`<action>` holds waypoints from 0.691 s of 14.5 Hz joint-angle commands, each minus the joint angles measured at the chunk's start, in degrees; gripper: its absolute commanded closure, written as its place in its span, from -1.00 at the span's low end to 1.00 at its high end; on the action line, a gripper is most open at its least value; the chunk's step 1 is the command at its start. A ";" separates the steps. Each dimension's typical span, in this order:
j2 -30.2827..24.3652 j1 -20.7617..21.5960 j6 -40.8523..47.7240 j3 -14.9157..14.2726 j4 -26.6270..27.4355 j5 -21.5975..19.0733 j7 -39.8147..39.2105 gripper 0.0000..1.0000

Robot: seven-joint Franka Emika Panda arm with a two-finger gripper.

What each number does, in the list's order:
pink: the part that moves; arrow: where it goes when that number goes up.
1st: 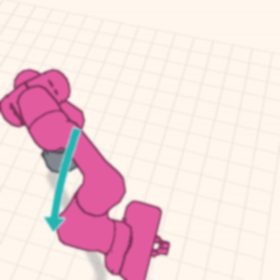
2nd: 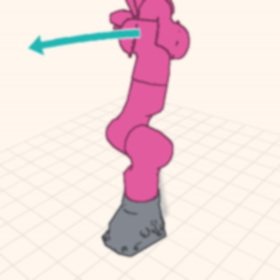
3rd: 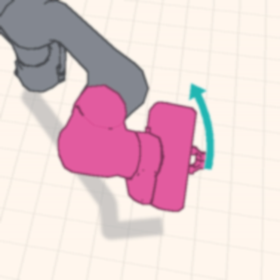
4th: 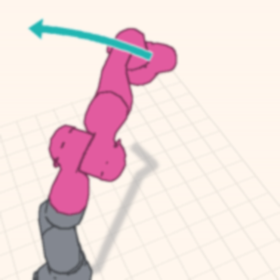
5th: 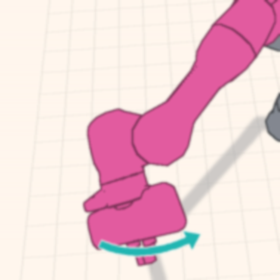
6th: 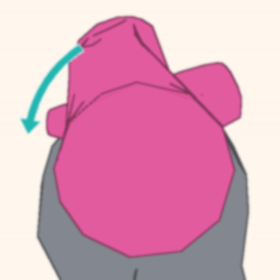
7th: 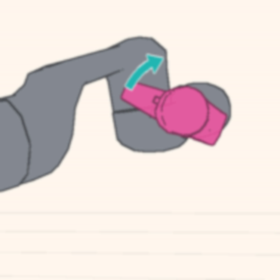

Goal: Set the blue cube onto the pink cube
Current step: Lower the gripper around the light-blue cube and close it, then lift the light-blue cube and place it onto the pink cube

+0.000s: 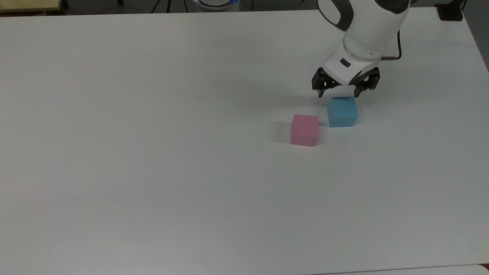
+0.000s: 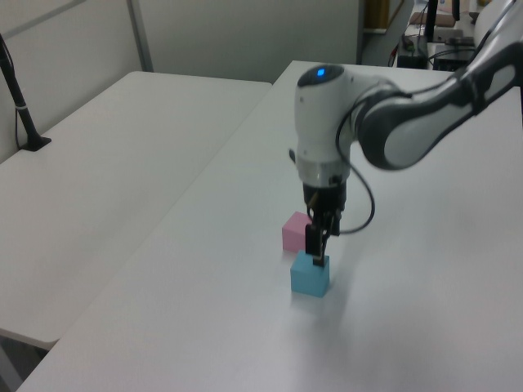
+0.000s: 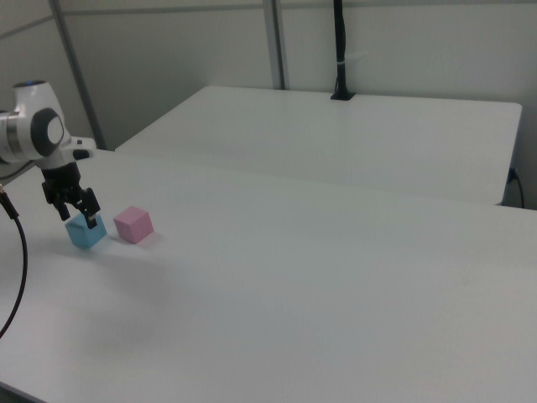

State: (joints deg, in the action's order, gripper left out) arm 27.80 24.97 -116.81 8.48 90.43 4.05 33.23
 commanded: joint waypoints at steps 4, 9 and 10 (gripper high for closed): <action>3.67 2.10 -6.23 -0.74 -0.52 2.63 4.39 -1.00; 3.40 2.98 -5.88 -0.83 -0.78 2.98 4.30 -0.58; 3.58 3.16 -5.88 -0.83 -0.78 2.98 4.30 -0.10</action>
State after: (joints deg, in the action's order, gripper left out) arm 31.63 26.66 -122.35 8.48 89.51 5.94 36.22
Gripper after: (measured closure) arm 0.018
